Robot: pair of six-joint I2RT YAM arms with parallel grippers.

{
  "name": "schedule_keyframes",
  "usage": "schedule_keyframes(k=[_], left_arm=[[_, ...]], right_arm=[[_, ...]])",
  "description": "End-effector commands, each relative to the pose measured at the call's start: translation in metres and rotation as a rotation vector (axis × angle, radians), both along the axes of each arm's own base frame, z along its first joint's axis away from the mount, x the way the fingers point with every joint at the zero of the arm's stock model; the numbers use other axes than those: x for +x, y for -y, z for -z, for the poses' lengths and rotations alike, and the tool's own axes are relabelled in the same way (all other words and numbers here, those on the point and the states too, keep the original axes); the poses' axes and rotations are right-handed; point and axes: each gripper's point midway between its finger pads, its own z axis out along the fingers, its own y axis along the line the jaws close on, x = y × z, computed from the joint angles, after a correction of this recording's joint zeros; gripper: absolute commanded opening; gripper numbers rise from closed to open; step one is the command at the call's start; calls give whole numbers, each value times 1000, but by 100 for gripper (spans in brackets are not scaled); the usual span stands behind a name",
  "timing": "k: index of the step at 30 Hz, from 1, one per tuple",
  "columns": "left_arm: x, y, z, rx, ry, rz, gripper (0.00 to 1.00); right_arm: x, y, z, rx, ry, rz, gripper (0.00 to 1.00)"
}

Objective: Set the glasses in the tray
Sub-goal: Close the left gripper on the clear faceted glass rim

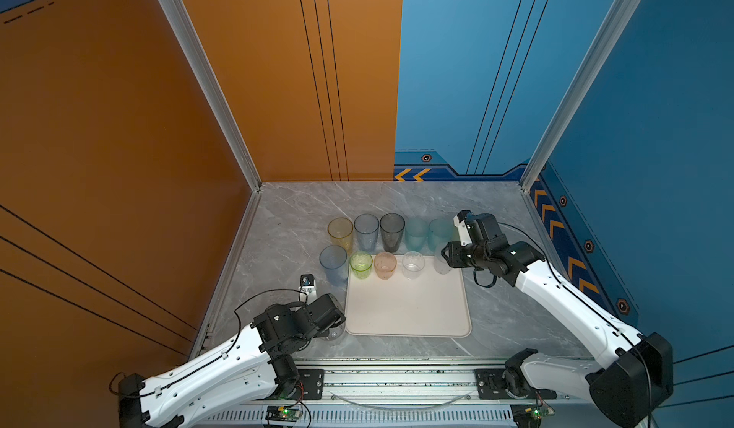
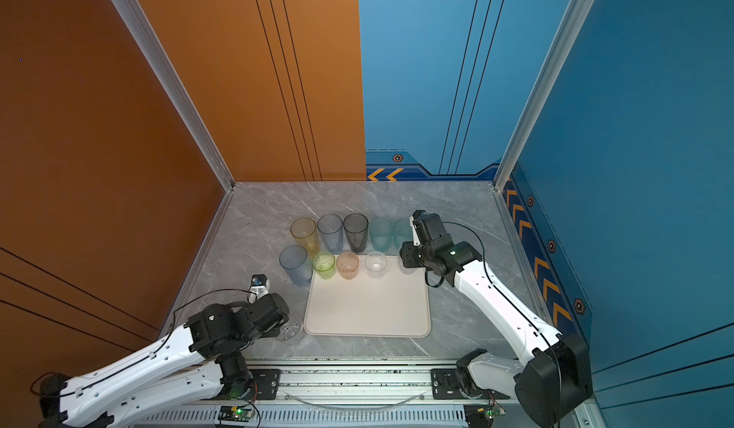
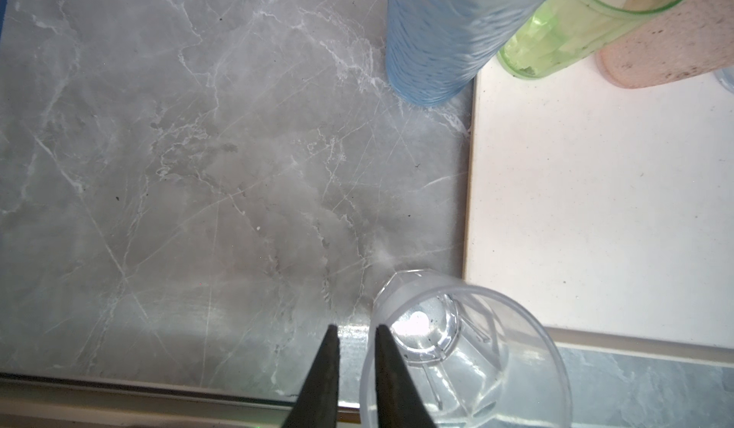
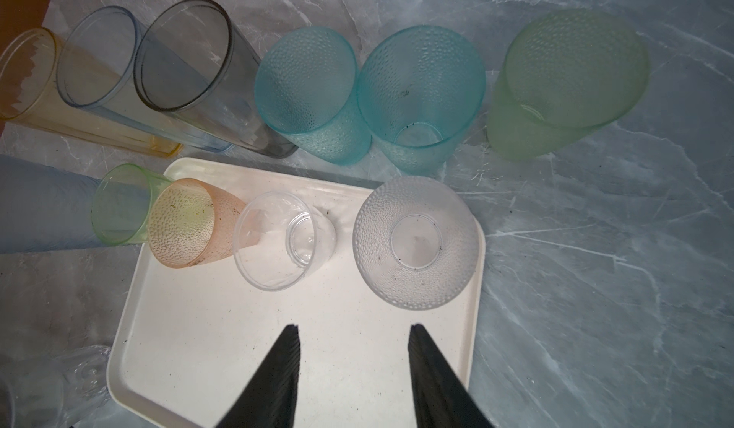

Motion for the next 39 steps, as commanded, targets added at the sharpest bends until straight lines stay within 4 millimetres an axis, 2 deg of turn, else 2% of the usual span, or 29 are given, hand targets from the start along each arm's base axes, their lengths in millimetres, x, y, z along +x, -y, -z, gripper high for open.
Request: schedule_keyframes(k=[1,7,17,25,39], left_arm=[[-7,-1,4,-7,-39,1,20],[-14,6,8,-33,-92,23,21],[-22,1,24,-12,-147,5,18],[-21,0,26,7,-156,0,16],[-19,1,24,15,-162,3,0]], right_arm=[[0,-6,9,-5,-12,-18,44],[0,-11,12,-8,-17,-30,44],[-2,-9,14,-15,-19,-28,44],[-1,-10,18,-22,-27,-30,44],[1,-10,26,-39,-43,-35,45]])
